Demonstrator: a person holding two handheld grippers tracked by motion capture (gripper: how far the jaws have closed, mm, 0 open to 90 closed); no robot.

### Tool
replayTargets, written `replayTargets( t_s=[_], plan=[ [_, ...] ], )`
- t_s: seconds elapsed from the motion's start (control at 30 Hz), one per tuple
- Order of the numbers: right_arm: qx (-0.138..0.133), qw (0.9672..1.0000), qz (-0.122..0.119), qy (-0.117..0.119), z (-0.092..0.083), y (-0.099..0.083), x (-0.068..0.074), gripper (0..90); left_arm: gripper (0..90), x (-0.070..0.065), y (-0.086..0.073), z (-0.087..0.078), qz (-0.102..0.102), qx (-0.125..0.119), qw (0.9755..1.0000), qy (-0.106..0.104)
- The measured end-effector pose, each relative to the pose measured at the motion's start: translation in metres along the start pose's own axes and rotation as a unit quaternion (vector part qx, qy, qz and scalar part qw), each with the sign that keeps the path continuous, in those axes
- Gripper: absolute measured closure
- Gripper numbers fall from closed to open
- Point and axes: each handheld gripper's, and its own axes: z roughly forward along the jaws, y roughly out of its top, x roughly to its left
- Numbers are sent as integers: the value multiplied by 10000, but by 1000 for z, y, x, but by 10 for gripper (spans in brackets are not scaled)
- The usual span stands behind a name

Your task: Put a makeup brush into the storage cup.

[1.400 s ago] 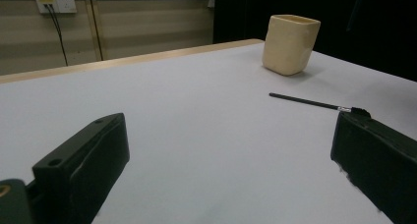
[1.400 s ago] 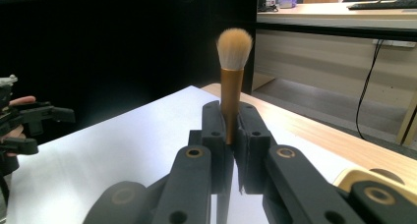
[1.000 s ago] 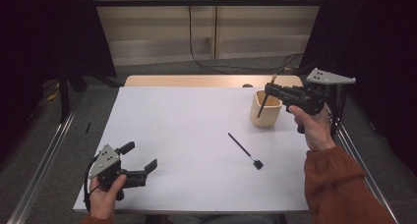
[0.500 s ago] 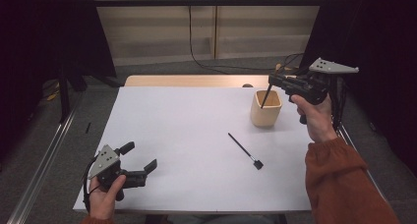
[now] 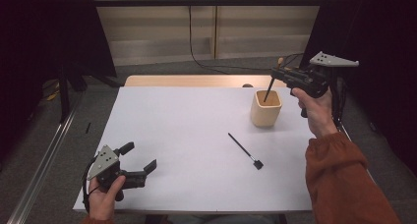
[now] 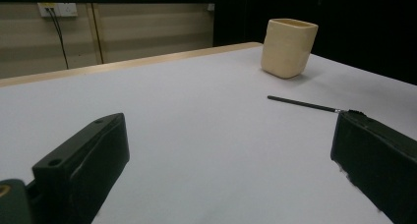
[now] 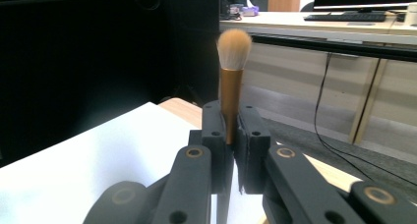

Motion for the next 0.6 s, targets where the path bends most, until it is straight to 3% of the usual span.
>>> replayTargets(
  t_s=[0.6],
  plan=[
    [117,9990,6,-420,17,3,-20,846,11,-1,0,-1,45,-4,10000,-9]
  ],
)
